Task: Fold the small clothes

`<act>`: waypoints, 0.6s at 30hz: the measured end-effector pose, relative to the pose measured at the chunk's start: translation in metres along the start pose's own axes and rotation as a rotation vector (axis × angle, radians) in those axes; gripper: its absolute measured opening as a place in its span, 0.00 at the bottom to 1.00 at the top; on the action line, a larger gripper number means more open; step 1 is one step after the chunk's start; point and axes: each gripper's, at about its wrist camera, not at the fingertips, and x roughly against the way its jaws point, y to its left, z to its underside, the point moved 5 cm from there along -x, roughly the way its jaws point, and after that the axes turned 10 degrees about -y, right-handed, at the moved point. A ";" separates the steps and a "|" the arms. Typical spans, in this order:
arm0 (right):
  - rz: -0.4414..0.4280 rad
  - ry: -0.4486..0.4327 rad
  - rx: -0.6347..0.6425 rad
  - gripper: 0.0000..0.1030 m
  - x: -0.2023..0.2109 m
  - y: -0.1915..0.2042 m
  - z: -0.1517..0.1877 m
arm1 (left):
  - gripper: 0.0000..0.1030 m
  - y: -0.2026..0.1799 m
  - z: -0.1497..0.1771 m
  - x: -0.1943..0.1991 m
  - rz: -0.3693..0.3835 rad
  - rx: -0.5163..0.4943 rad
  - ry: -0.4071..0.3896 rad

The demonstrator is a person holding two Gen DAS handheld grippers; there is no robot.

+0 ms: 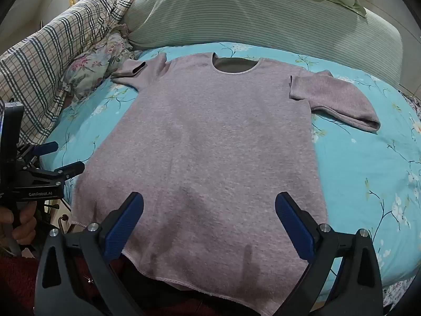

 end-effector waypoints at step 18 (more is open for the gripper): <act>0.006 0.000 0.003 0.97 0.004 0.002 0.001 | 0.97 -0.005 0.003 0.005 0.002 -0.012 -0.018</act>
